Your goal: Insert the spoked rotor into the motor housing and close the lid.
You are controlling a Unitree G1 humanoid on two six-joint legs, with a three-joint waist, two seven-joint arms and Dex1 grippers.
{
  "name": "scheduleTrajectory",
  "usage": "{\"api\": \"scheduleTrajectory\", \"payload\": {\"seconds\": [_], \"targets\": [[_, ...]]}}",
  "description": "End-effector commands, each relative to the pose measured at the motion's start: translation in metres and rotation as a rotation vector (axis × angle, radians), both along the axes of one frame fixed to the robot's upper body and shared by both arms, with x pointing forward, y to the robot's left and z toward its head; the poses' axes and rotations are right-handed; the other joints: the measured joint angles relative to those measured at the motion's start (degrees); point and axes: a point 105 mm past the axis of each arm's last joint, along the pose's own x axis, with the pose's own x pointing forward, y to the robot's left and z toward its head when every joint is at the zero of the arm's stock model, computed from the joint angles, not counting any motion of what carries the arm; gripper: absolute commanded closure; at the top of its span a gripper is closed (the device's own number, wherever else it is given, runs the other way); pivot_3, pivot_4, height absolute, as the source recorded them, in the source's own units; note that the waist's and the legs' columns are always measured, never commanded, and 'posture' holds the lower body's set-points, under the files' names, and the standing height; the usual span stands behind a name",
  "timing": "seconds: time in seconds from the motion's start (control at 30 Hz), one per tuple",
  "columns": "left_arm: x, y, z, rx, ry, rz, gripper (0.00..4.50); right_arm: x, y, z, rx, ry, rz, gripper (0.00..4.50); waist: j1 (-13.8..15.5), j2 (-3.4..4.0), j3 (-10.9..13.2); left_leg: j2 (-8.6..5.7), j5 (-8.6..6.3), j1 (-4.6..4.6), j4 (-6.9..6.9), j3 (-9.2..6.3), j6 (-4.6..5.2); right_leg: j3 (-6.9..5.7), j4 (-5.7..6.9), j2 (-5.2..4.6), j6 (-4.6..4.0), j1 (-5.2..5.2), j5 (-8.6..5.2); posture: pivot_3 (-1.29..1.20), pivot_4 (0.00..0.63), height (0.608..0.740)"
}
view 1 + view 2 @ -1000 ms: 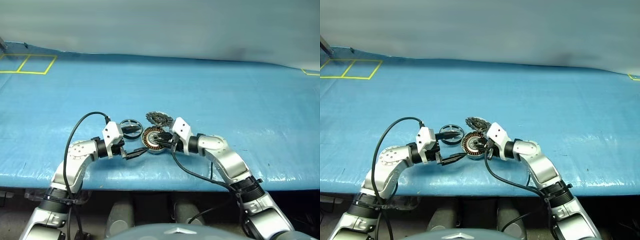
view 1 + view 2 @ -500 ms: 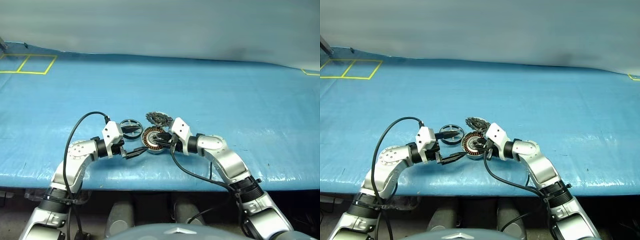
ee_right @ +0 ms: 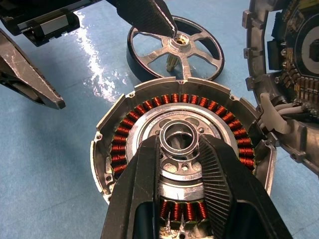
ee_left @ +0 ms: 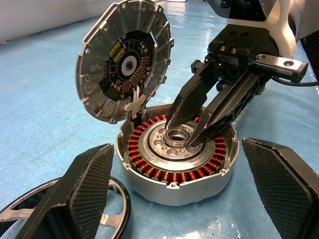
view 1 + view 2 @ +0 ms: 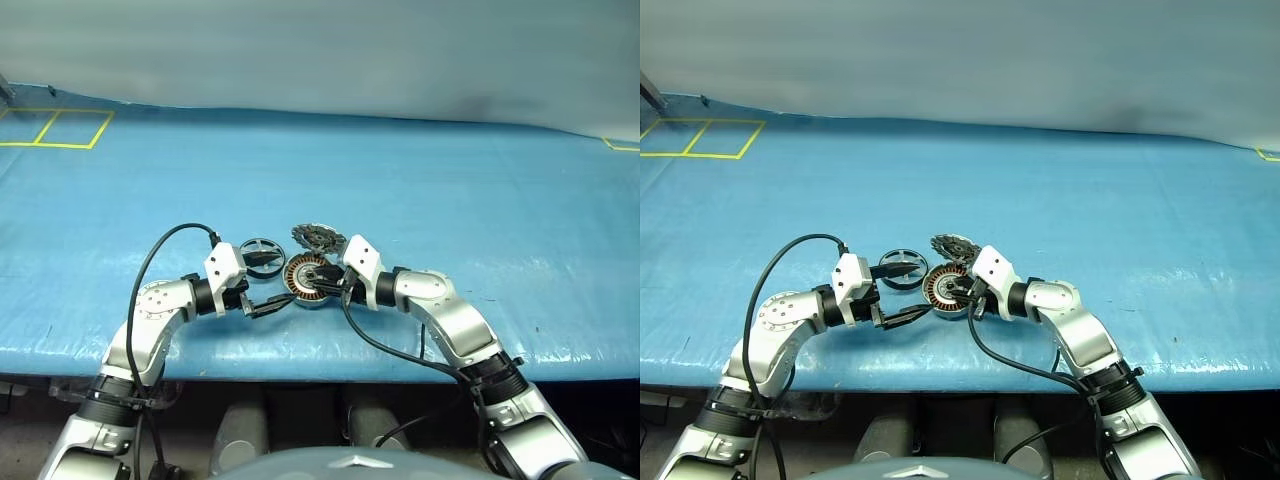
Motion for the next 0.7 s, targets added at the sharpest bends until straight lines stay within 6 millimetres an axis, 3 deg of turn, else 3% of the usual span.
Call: {"api": "scheduleTrajectory", "payload": {"seconds": [0.03, 0.5, 0.53, 0.63, 0.7], "targets": [[0.0010, -0.0019, 0.0134, -0.002, -0.069, -0.012, 0.00, -0.0008, 0.0007, 0.0066, 0.001, -0.020, 0.017, 3.68, 0.00, 0.00, 0.00, 0.00, 0.00, 0.00, 0.00, 0.00, 0.00, 0.00, 0.00, 0.00, 0.00, 0.00, 0.00, 0.00, 0.150, 0.740], [0.0012, -0.0015, 0.0124, -0.001, -0.070, -0.011, 0.00, 0.0020, 0.0012, 0.0109, 0.009, -0.040, 0.002, 3.68, 0.00, 0.00, 0.00, 0.00, 0.00, 0.00, 0.00, 0.00, 0.00, 0.00, 0.00, 0.00, 0.00, 0.00, 0.00, 0.00, 0.150, 0.740], [0.0013, -0.0014, 0.0123, -0.001, -0.071, -0.010, 0.00, 0.0015, 0.0012, 0.0107, 0.008, -0.039, 0.003, 3.12, 0.00, 0.00, 0.00, 0.00, 0.00, 0.00, 0.00, 0.00, 0.00, 0.00, 0.00, 0.00, 0.00, 0.00, 0.00, 0.00, 0.150, 0.740], [0.0018, -0.0008, 0.0119, 0.001, -0.071, -0.008, 0.00, 0.0026, 0.0012, 0.0120, 0.010, -0.053, -0.006, 2.38, 0.00, 0.00, 0.00, 0.00, 0.00, 0.00, 0.00, 0.00, 0.00, 0.00, 0.00, 0.00, 0.00, -0.01, 0.00, 0.00, 0.150, 0.740], [0.0020, -0.0008, 0.0118, 0.001, -0.070, -0.008, 0.00, 0.0028, 0.0015, 0.0127, 0.012, -0.055, -0.005, 2.38, -0.01, 0.00, 0.00, 0.00, 0.00, 0.00, -0.01, 0.00, 0.00, 0.00, 0.00, 0.00, 0.00, -0.01, 0.00, 0.00, 0.150, 0.740]]}}
